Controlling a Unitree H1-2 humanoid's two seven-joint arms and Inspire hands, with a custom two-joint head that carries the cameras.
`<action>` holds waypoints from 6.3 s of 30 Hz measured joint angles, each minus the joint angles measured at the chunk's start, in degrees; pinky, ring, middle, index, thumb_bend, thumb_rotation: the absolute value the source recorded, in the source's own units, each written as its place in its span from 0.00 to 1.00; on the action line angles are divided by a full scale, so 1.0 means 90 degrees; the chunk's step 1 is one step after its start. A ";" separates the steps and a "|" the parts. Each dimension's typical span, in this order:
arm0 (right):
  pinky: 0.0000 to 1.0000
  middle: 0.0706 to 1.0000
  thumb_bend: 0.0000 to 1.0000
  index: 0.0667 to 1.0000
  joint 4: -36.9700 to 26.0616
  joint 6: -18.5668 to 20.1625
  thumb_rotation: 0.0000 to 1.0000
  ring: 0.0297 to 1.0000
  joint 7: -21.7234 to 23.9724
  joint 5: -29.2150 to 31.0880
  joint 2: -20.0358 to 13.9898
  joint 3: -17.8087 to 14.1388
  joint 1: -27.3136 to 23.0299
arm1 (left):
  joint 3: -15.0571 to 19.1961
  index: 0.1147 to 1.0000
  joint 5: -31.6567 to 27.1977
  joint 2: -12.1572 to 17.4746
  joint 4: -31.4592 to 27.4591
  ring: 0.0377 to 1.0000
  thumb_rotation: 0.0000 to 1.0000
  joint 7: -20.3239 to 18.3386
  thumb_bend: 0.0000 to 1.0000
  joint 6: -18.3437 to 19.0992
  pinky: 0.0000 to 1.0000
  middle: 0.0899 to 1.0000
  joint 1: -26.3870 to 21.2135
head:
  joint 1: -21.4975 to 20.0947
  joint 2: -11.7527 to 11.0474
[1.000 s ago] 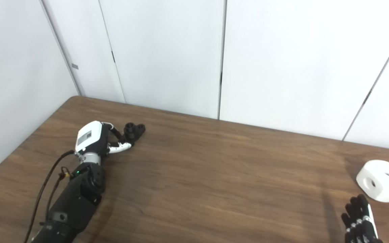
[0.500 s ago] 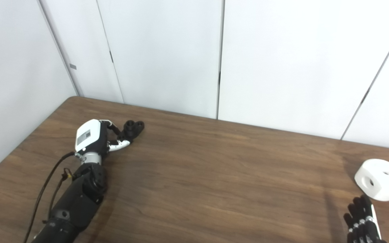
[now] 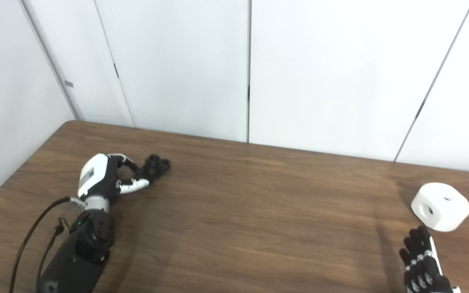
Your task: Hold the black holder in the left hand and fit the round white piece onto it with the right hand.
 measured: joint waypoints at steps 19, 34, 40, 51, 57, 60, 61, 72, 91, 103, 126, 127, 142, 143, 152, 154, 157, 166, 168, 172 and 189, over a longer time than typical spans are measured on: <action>1.00 1.00 0.64 1.00 -0.0041 0.0046 1.00 1.00 -0.0045 -0.0113 0.0020 0.0120 0.0000 | -0.0977 0.42 0.0862 -0.0223 -0.1946 0.83 0.04 -0.1524 0.52 -0.0268 0.80 0.74 0.1149 | -0.0254 0.0195; 1.00 1.00 0.63 1.00 -0.0436 0.0383 1.00 1.00 -0.0323 -0.0377 0.0096 0.0513 -0.0015 | -0.2312 0.42 0.0988 -0.0488 -0.2623 0.85 0.04 -0.1496 0.52 -0.1097 0.80 0.77 0.1878 | -0.0771 0.0527; 1.00 1.00 0.62 1.00 -0.0674 0.0493 1.00 1.00 -0.0450 -0.0609 0.0127 0.0726 -0.0017 | -0.2672 0.42 0.0796 -0.0401 -0.2952 0.85 0.04 -0.2008 0.52 -0.1345 0.81 0.78 0.2014 | -0.0967 0.0684; 1.00 1.00 0.64 1.00 -0.1108 0.0818 1.00 1.00 -0.0577 -0.0631 0.0147 0.0925 -0.0022 | -0.2669 0.42 0.0446 0.0152 -0.3375 0.89 0.04 -0.2795 0.52 -0.1744 0.85 0.80 0.2150 | -0.1084 0.0928; 1.00 1.00 0.65 1.00 -0.1194 0.0988 1.00 1.00 -0.0585 -0.0631 0.0150 0.0950 -0.0022 | -0.2523 0.42 0.0449 0.0227 -0.3505 0.88 0.05 -0.3059 0.52 -0.1715 0.85 0.79 0.2143 | -0.1182 0.1045; 1.00 1.00 0.64 1.00 -0.1269 0.1034 1.00 1.00 -0.0611 -0.0637 0.0150 0.0952 -0.0022 | -0.2614 0.42 0.0919 0.0264 -0.3504 0.86 0.05 -0.3039 0.52 -0.1883 0.84 0.77 0.2150 | -0.1201 0.1045; 1.00 1.00 0.63 1.00 -0.1290 0.1041 1.00 1.00 -0.0627 -0.0650 0.0150 0.0952 -0.0023 | -0.2642 0.42 0.1106 0.0275 -0.3501 0.86 0.05 -0.3037 0.52 -0.1972 0.85 0.77 0.2155 | -0.1211 0.1055; 1.00 1.00 0.63 1.00 -0.1365 0.1198 1.00 1.00 -0.0634 -0.0727 0.0142 0.0947 -0.0023 | -0.2599 0.42 0.2225 0.0239 -0.3481 0.83 0.05 -0.2803 0.52 -0.2551 0.81 0.74 0.2377 | -0.1319 0.1113; 1.00 1.00 0.62 1.00 -0.1556 0.1265 1.00 1.00 -0.0666 -0.0889 0.0147 0.0948 -0.0021 | -0.2293 0.42 0.2951 -0.0231 -0.3196 0.82 0.05 -0.2363 0.52 -0.2877 0.80 0.74 0.2557 | -0.1670 0.1006; 1.00 1.00 0.62 1.00 -0.1936 0.1483 1.00 1.00 -0.0779 -0.0845 0.0077 0.0473 0.0020 | -0.2044 0.42 0.2514 -0.0340 -0.2722 0.82 0.05 -0.2126 0.52 -0.3076 0.79 0.73 0.2332 | -0.1963 0.0860; 1.00 0.98 0.60 1.00 -0.2186 0.1997 0.99 1.00 -0.1071 -0.0721 -0.0079 -0.0831 0.0043 | -0.1910 0.42 0.2193 -0.0373 -0.2507 0.82 0.04 -0.2024 0.52 -0.3056 0.79 0.74 0.2184 | -0.1875 0.0781; 1.00 0.98 0.61 1.00 -0.2186 0.2002 0.99 1.00 -0.1067 -0.0723 -0.0079 -0.0830 0.0042 | -0.1911 0.42 0.2191 -0.0373 -0.2524 0.82 0.04 -0.2046 0.52 -0.3046 0.79 0.74 0.2188 | -0.1846 0.0791; 1.00 0.96 0.60 1.00 -0.2065 0.1994 1.00 1.00 -0.1023 -0.0817 -0.0084 -0.0820 0.0023 | -0.1680 0.43 0.1050 -0.0477 -0.3071 0.87 0.05 -0.3162 0.52 -0.1987 0.80 0.80 0.2093 | -0.1719 0.0821; 1.00 0.96 0.60 1.00 -0.2048 0.1994 1.00 1.00 -0.1023 -0.0822 -0.0085 -0.0820 0.0023 | -0.1658 0.43 0.0955 -0.0474 -0.3134 0.87 0.05 -0.3264 0.52 -0.1831 0.80 0.80 0.2057 | -0.1709 0.0821; 1.00 0.97 0.59 1.00 -0.1924 0.1994 1.00 1.00 -0.0991 -0.0783 -0.0089 -0.0824 0.0012 | -0.1588 0.68 0.0565 -0.0415 -0.3799 0.87 0.05 -0.3961 0.98 -0.0762 0.77 0.83 0.1932 | -0.1641 0.0830; 1.00 0.97 0.59 1.00 -0.1919 0.1986 1.00 1.00 -0.0978 -0.0784 -0.0091 -0.0823 0.0010 | -0.1591 0.69 0.0544 -0.0407 -0.3946 0.87 0.07 -0.4055 0.99 -0.0569 0.77 0.84 0.1933 | -0.1631 0.0830; 1.00 0.97 0.59 1.00 -0.1843 0.1970 1.00 0.99 -0.0938 -0.0785 -0.0094 -0.0820 0.0006 | -0.1680 0.71 0.0729 -0.0366 -0.4023 0.87 0.09 -0.4081 1.00 -0.0543 0.81 0.85 0.1934 | -0.1612 0.0840; 1.00 0.97 0.59 1.00 -0.1776 0.1970 1.00 0.99 -0.0892 -0.0804 -0.0094 -0.0811 -0.0003 | -0.2100 0.69 0.1638 -0.0182 -0.3976 0.92 0.14 -0.4045 1.00 -0.1059 0.91 0.87 0.1940 | -0.1631 0.0908; 1.00 0.96 0.59 1.00 -0.1783 0.1973 1.00 0.99 -0.0892 -0.0814 -0.0094 -0.0811 -0.0004 | -0.2159 0.66 0.1839 -0.0172 -0.3910 0.92 0.14 -0.3983 1.00 -0.1246 0.92 0.87 0.1946 | -0.1602 0.0918; 1.00 0.97 0.58 1.00 -0.1795 0.1974 1.00 1.00 -0.0891 -0.0813 -0.0094 -0.0802 -0.0008 | -0.2237 0.62 0.2232 -0.0187 -0.3654 0.94 0.13 -0.3558 1.00 -0.1736 0.97 0.88 0.1970 | -0.1582 0.0938; 1.00 0.97 0.60 1.00 -0.1915 0.1998 1.00 1.00 -0.0884 -0.0860 -0.0091 -0.0687 -0.0016 | -0.2173 0.61 0.2661 -0.0277 -0.2873 0.98 0.13 -0.2444 0.99 -0.2436 1.00 0.92 0.2027 | -0.1602 0.0977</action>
